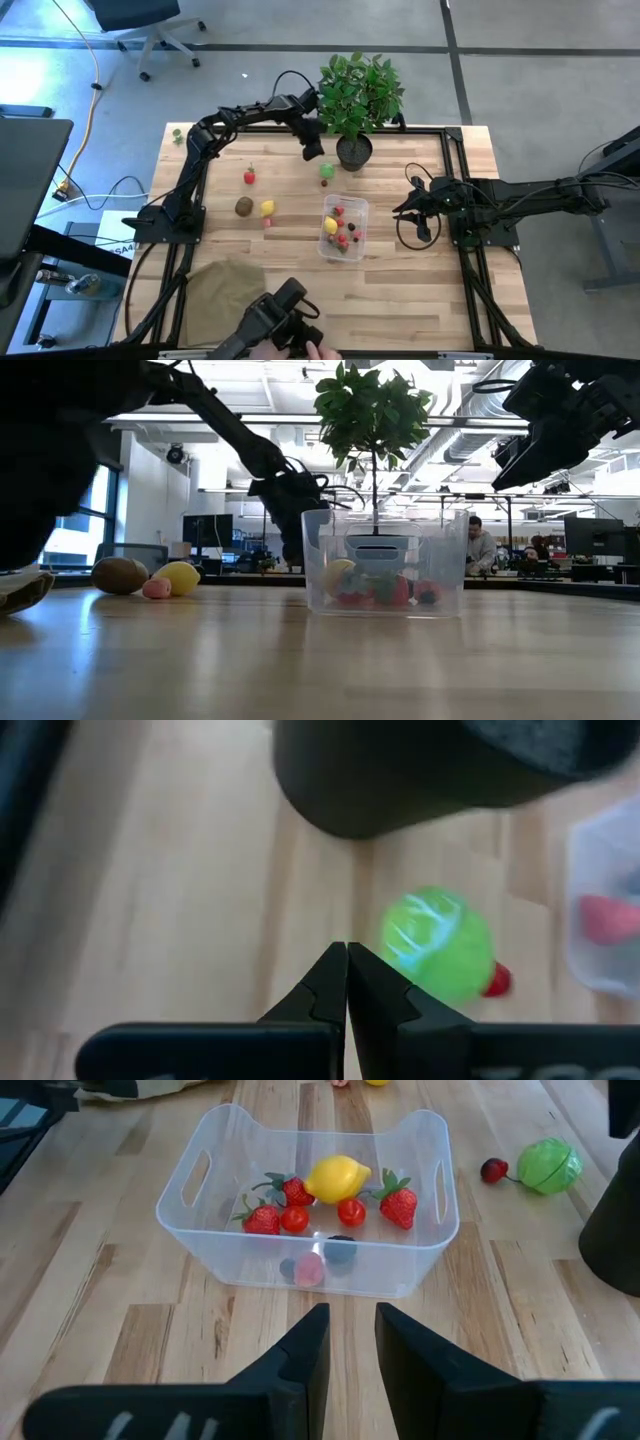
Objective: Pick and placing Produce into tupperware
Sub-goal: Put the green cabbage into the transparent container
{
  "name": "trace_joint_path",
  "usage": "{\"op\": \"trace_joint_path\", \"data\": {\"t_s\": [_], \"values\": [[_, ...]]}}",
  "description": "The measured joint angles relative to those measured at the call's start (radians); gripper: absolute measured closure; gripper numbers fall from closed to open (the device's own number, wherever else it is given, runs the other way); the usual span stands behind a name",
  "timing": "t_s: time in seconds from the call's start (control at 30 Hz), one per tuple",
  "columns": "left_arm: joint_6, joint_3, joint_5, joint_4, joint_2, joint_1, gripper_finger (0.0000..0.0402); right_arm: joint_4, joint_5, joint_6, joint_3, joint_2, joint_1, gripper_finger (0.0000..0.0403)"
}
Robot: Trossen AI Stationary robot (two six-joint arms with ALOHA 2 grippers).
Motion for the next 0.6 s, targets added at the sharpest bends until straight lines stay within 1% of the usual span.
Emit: {"op": "trace_joint_path", "data": {"t_s": [0.17, 0.6], "values": [[-0.05, 0.0, -0.014, 0.053, 0.0, -0.016, 0.0401, 0.0, 0.0, 0.0, 0.0, 0.0, 0.0, 0.0329], [-0.125, 0.0, -0.004, 0.031, 0.002, -0.063, 0.0401, 0.0, 0.0, 0.0, 0.0, 0.0, 0.0, 0.0329]]}}
